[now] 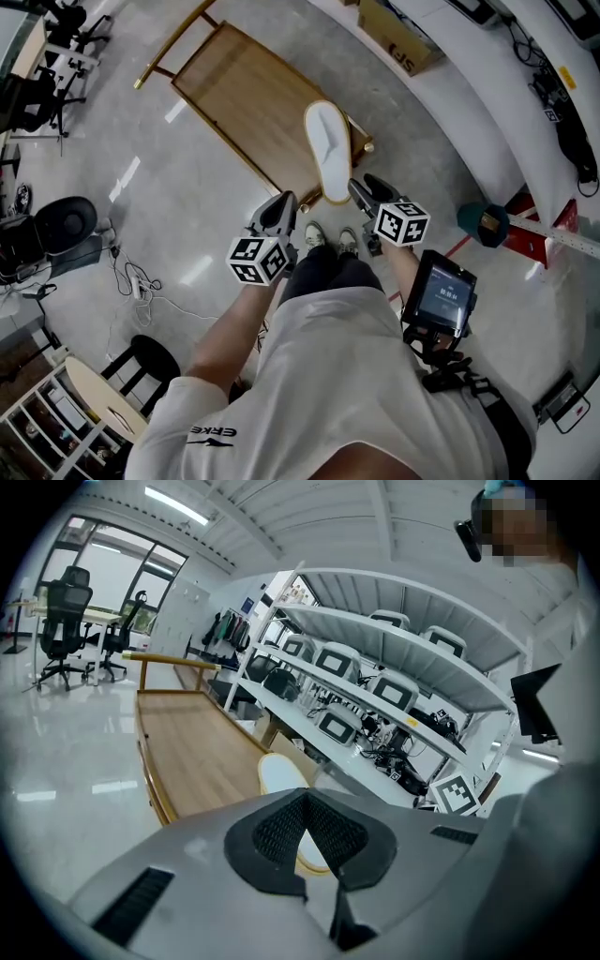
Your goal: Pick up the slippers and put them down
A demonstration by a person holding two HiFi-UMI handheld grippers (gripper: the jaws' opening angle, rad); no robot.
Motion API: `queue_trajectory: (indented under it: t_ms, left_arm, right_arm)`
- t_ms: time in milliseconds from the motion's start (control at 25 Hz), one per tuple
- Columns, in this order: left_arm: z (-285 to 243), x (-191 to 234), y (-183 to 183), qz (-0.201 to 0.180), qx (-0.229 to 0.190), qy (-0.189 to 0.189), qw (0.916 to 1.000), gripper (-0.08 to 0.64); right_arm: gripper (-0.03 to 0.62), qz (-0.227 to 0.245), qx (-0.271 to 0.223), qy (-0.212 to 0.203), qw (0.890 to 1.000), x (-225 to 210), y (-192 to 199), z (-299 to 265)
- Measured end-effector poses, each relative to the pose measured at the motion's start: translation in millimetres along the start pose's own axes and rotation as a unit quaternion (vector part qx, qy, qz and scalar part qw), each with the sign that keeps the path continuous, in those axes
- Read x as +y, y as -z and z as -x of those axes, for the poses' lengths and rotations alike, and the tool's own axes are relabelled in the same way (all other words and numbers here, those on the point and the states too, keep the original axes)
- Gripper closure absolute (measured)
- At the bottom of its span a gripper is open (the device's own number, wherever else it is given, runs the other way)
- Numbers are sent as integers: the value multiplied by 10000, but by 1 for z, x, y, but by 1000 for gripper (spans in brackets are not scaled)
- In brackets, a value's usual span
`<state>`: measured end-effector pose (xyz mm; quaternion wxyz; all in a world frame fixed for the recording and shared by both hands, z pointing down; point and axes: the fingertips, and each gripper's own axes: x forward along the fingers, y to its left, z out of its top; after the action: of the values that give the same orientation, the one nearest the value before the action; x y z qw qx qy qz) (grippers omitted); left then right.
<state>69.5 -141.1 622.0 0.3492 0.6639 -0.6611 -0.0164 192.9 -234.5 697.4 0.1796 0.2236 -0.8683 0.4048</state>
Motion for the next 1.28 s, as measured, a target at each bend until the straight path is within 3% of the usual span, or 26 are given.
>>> queue_trajectory:
  t_ms: [160, 520, 720, 920, 960, 1040, 1280]
  left_arm:
    - [-8, 7, 7, 26, 101, -13, 9999, 557]
    - [-23, 22, 18, 133, 273, -103, 9995, 557]
    - [-27, 26, 23, 163, 305, -154, 9993, 557]
    - [-23, 30, 24, 172, 316, -196, 9992, 557]
    - [-23, 30, 24, 174, 316, -205, 9991, 557]
    - [-22, 30, 25, 180, 313, -222, 9991, 557]
    - [-22, 31, 23, 183, 273, -230, 9992, 557]
  right_arm:
    - [364, -429, 179, -231, 9987, -9, 15, -18]
    - [350, -1162, 546, -621, 9898, -21, 46, -49]
    - [351, -1639, 457, -1151, 9787, -14, 48, -57]
    - [353, -1752, 438, -1335, 9745, -10, 50, -63]
    - [365, -1737, 496, -1307, 9748, -10, 52, -64]
    - [470, -1756, 560, -1273, 9746, -11, 54, -64]
    - [509, -1823, 481, -1280, 9737, -4, 42, -64]
